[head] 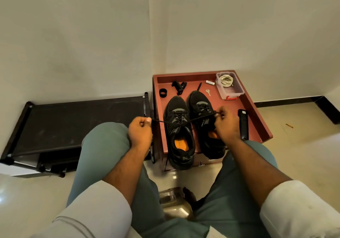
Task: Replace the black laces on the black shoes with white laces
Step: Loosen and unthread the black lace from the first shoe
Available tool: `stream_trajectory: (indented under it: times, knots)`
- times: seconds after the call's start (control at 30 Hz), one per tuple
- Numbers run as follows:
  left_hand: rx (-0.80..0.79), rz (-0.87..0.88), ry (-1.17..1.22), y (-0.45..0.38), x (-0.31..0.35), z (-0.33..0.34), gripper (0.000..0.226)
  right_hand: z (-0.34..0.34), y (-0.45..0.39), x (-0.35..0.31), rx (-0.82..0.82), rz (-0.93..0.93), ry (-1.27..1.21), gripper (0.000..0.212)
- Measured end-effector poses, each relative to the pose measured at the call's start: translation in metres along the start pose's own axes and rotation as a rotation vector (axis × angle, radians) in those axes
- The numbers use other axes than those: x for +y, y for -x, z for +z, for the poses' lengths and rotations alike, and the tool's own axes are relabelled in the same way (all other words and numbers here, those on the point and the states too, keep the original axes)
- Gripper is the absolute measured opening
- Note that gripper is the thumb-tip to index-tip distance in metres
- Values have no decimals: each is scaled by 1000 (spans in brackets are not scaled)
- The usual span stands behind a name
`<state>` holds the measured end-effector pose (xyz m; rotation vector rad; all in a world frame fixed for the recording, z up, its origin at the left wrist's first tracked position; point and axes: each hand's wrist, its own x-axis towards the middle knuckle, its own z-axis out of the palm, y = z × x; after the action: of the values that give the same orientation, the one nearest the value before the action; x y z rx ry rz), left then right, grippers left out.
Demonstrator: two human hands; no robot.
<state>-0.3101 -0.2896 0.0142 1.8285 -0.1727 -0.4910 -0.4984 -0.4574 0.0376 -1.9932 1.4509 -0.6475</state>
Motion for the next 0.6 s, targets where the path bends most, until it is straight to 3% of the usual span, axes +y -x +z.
stream_trajectory:
  times: [0.2,0.27,0.33,0.4,0.47,0.53,0.6]
  knots:
    - [416,13,342,-7,15,-12,6,-36,-14,19,452,396,-553,18]
    - [552,175,251,-8,18,-13,12,-35,-11,25,421,384,-509,27]
    - [563,371,91,0,19,-6,26,-22,1,25,239,191,-238,45]
    - [367,520,-109,13,18,6,43,-2,19,17,-28,-82,-55,58]
    - [8,578,-323,23,9,20,50,17,33,5,-261,-244,-67,61]
    - [-363,506,-370,30,-4,33,54,29,40,-6,-452,-252,-137,58]
    - [-532,384,-349,33,-13,41,51,35,41,-12,-543,-210,-126,58]
